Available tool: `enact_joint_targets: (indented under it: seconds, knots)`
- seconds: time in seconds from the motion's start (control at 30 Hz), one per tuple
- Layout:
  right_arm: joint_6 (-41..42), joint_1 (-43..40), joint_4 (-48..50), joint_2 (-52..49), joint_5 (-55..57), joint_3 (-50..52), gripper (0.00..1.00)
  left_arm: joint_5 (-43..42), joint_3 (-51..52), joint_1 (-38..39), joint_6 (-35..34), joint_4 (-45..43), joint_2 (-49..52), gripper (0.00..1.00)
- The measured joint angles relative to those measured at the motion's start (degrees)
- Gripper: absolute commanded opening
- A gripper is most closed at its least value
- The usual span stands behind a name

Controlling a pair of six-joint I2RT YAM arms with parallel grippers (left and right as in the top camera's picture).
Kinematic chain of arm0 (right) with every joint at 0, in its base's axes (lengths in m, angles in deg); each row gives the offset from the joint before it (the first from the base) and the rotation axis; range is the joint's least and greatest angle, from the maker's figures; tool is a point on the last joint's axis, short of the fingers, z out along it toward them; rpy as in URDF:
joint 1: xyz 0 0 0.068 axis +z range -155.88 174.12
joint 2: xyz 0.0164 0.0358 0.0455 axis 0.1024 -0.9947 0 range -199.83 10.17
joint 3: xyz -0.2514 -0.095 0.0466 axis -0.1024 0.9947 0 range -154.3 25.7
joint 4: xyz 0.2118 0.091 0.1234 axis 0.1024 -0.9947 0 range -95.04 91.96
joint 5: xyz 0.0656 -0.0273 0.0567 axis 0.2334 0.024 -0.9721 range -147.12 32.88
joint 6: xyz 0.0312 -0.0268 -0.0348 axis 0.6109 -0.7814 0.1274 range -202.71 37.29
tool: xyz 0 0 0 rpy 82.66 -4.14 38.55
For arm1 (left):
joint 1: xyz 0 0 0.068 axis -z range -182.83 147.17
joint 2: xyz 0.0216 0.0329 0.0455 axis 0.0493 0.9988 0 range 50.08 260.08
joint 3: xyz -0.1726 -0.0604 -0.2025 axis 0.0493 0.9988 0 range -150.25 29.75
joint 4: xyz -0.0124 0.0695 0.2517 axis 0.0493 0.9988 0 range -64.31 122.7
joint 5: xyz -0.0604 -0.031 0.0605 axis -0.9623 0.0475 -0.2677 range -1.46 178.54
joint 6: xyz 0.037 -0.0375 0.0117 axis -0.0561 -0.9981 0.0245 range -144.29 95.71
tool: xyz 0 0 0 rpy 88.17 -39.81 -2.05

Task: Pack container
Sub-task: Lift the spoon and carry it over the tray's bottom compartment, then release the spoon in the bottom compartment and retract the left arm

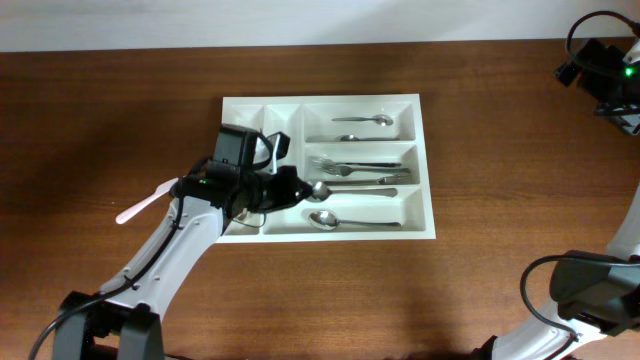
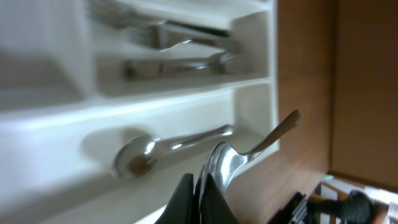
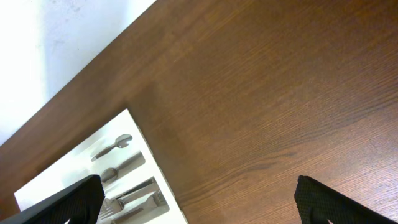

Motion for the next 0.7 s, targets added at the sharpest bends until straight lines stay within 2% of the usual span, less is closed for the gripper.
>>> enact_joint_targets:
  seconds: [0.4, 0.43, 0.47, 0.5, 0.53, 0.7]
  knots:
    - [0.02, 0.02, 0.0, 0.0, 0.0, 0.0, 0.99, 1.66, 8.15, -0.31, -1.25, -5.44, 0.0, 0.02]
    - [0.0, 0.0, 0.0, 0.0, 0.0, 0.0, 0.99, 1.66, 8.41, -0.31, -1.09, -5.62, 0.0, 0.07]
    - [0.0, 0.02, -0.02, 0.0, 0.0, 0.0, 0.99, 1.64, 8.57, -0.31, -0.9, -5.84, 0.0, 0.25]
    - [0.02, 0.0, -0.02, 0.0, 0.0, 0.0, 0.99, 1.55, 8.66, -0.31, -0.57, -6.23, 0.0, 0.68]
    - [0.0, 0.02, -0.02, 0.0, -0.02, 0.0, 0.99, 1.01, 8.72, -0.31, -0.68, -7.1, 0.0, 0.99]
    - [0.0, 0.0, 0.02, 0.0, 0.0, 0.0, 0.99, -6.43, 8.9, -2.45, -0.68, -14.78, -0.09, 0.99]
